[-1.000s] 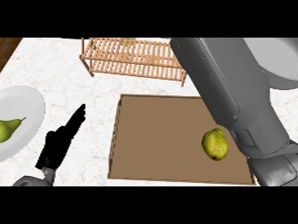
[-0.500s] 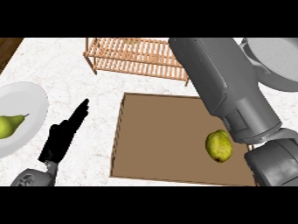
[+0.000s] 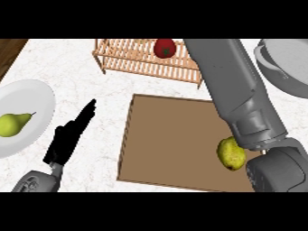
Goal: Pick the tomato from the tray and place it in the tiered shelf
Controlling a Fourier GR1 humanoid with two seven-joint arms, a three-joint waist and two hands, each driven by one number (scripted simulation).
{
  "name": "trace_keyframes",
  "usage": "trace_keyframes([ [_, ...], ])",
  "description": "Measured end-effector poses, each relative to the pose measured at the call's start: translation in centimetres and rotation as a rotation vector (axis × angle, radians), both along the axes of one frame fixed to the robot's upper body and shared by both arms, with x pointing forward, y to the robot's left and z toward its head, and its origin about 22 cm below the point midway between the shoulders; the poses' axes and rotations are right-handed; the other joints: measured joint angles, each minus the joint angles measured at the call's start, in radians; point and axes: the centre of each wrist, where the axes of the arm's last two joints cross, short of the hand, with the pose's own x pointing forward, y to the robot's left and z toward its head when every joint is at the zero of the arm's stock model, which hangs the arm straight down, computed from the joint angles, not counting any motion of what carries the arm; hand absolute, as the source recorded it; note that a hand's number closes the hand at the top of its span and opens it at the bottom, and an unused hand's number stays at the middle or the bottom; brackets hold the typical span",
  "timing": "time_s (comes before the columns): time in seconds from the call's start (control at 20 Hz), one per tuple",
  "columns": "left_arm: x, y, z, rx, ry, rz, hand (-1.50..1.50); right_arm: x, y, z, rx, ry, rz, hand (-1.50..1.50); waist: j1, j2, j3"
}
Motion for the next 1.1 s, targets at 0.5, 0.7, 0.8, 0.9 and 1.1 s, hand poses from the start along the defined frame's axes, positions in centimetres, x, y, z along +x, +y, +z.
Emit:
trace_keyframes([
  [0.5,-0.6,0.5,-1.0,0.005,0.015,0.024,0.0,0.3,-1.5,0.2,0.197,-0.353,-0.183,-1.5,-0.024,-0.011,-0.002],
  [0.7,-1.0,1.1,-1.6,0.008,0.034,0.057,0.0,0.4,-3.1,0.6,0.198,-0.455,-0.313,-1.5,-0.06,-0.026,-0.003],
  [0.8,-1.6,1.4,-1.8,0.007,0.042,0.072,0.0,0.5,-4.2,0.1,0.198,-0.471,-0.379,-1.5,-0.077,-0.035,-0.003],
  [0.9,-2.0,2.1,-2.0,0.003,0.05,0.09,0.0,0.4,-5.4,-0.5,0.195,-0.466,-0.428,-1.5,-0.098,-0.044,-0.003],
  [1.1,-2.5,2.8,-1.9,0.003,0.056,0.129,0.0,-0.3,-8.1,-1.8,0.2,-0.443,-0.482,-1.5,-0.132,-0.057,-0.003],
])
